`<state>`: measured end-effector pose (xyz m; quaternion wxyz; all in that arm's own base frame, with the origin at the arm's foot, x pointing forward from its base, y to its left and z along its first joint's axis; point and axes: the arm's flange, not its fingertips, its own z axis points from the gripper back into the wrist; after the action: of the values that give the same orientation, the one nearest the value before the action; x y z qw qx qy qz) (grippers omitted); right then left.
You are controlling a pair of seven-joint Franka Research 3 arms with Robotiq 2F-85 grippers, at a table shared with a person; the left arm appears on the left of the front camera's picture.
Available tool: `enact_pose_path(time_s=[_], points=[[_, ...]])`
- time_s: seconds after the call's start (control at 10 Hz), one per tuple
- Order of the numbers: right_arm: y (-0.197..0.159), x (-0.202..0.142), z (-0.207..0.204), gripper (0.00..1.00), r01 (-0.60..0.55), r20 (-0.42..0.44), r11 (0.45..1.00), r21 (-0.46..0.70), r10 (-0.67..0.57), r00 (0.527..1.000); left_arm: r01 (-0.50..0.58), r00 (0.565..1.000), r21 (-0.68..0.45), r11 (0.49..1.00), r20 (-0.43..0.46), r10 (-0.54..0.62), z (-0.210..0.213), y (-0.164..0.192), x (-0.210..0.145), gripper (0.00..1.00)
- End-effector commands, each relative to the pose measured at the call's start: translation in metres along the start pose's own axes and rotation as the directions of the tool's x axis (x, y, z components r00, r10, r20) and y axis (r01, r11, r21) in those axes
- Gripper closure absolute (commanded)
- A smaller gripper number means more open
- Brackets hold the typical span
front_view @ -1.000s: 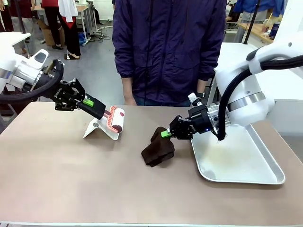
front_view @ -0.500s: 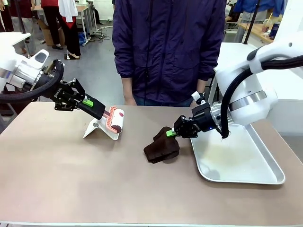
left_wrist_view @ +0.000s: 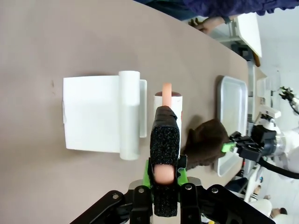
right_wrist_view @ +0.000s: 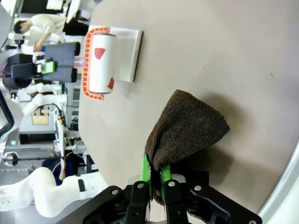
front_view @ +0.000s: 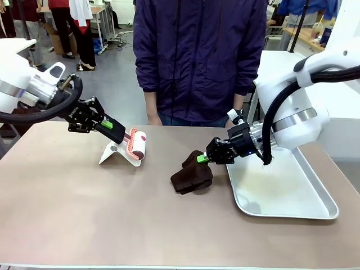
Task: Clean the surface of the table.
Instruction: Return the Lint Roller and towel to their original positions.
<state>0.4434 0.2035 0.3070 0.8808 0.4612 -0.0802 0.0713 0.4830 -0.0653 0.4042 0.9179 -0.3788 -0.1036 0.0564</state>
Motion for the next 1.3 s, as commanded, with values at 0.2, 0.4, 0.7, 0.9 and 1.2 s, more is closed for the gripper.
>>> enact_pose_path(time_s=[0.2, 0.4, 0.7, 0.9, 1.2], points=[[0.003, 0.0, -0.001, 0.9, 0.01, 0.013, 1.0, 0.019, -0.011, 1.0, -0.03, 0.999, 0.108, 0.994, -0.01, 0.031, -0.017, -0.012, 0.019, 0.78], [0.003, 0.0, -0.001, 0.9, 0.01, 0.013, 1.0, 0.019, -0.011, 1.0, -0.032, 0.999, 0.135, 0.99, -0.008, 0.033, -0.022, -0.014, 0.024, 0.78], [0.003, 0.0, -0.001, 0.9, 0.01, 0.013, 1.0, 0.019, -0.011, 1.0, -0.009, 1.0, 0.164, 0.986, -0.023, 0.013, -0.029, -0.02, 0.027, 0.78], [0.003, 0.0, -0.001, 0.9, 0.01, 0.013, 1.0, 0.019, -0.011, 1.0, -0.004, 1.0, 0.18, 0.984, -0.026, 0.008, -0.032, -0.019, 0.027, 0.78], [0.0, 0.0, 0.0, 0.9, 0.0, 0.0, 1.0, 0.0, 0.0, 1.0, -0.003, 1.0, 0.184, 0.983, -0.026, 0.008, -0.031, -0.017, 0.028, 0.78]])
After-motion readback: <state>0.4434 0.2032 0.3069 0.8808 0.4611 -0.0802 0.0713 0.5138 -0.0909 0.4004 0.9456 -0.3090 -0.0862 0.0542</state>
